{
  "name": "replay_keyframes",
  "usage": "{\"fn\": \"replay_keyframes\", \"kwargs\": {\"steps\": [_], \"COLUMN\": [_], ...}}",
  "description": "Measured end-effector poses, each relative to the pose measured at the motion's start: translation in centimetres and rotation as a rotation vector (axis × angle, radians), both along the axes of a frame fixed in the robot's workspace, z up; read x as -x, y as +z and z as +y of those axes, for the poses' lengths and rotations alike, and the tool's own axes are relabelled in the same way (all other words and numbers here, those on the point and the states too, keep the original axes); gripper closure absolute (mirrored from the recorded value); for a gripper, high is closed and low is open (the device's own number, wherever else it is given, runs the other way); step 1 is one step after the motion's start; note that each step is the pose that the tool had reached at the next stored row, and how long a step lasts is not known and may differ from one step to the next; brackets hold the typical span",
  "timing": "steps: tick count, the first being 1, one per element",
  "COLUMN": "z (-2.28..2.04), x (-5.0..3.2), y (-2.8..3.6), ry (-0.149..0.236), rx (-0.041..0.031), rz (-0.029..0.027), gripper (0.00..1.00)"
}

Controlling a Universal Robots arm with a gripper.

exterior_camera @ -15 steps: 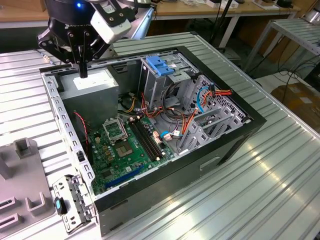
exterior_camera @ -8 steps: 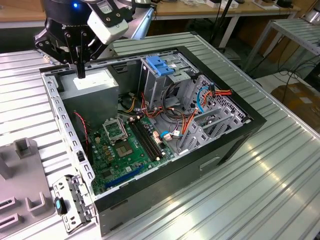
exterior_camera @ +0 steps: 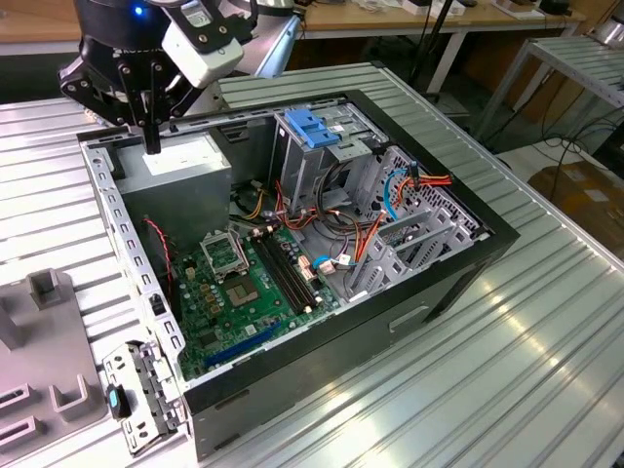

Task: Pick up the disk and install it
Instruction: 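Reach for the disk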

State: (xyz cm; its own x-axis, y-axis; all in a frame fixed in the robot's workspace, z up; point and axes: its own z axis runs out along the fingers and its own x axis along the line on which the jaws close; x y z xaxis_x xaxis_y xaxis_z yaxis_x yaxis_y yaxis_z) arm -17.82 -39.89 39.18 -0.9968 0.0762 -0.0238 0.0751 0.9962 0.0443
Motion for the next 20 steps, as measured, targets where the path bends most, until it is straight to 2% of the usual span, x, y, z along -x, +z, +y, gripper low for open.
{"fn": "replay_keyframes", "kwargs": {"steps": [20], "z": [0.00], "x": [1.10], "y": [-0.01], "ry": [0.000], "rx": [0.0000], "rz": [0.0000], "gripper": [0.89]}}
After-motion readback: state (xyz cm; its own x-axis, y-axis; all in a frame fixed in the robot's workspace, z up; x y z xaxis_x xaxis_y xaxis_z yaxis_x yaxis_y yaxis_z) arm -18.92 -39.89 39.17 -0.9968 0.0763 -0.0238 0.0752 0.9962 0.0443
